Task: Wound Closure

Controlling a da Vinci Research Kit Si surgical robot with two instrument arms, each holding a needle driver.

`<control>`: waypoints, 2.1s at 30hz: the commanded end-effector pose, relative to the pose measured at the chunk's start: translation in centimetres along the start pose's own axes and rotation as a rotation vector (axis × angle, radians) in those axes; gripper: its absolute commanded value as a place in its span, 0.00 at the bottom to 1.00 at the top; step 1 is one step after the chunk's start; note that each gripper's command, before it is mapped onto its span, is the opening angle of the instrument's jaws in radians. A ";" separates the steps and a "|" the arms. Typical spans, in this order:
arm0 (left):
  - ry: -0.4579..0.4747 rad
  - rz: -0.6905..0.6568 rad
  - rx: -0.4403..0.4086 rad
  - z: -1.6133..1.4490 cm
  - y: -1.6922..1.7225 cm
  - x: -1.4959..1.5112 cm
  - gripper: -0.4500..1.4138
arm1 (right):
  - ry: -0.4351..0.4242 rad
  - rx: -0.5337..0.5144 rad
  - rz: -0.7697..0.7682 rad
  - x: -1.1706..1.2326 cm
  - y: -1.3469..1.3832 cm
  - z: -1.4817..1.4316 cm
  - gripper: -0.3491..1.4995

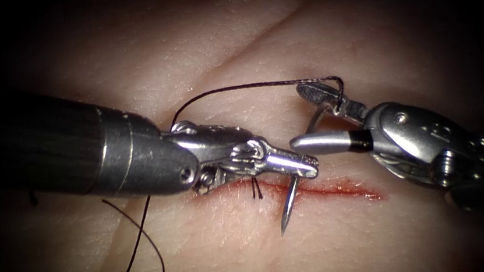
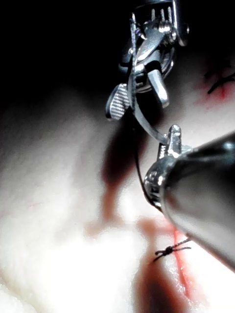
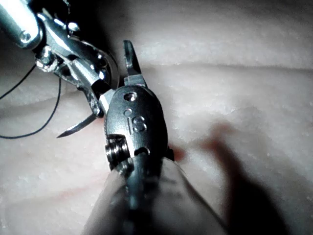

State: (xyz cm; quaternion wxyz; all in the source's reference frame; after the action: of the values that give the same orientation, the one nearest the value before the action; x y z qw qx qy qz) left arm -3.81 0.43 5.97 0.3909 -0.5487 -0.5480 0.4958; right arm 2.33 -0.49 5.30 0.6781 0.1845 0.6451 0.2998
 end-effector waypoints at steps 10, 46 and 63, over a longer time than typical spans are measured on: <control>0.003 0.003 -0.008 0.04 0.01 -0.05 0.00 | -0.004 -0.013 -0.034 -0.18 -0.01 0.02 0.00; -0.161 0.798 0.712 0.51 0.10 -0.89 0.87 | -0.031 0.059 -0.546 -0.28 0.35 -0.31 0.00; -0.262 0.813 0.913 0.51 -0.19 -1.25 0.79 | -0.027 0.087 -0.815 -0.63 0.49 -0.11 0.00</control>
State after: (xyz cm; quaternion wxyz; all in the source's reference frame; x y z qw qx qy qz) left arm -4.18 -0.79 6.23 0.2964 -0.4213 -0.0707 0.8542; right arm 2.09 -0.53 6.04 0.7412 -0.0603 0.6680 -0.0285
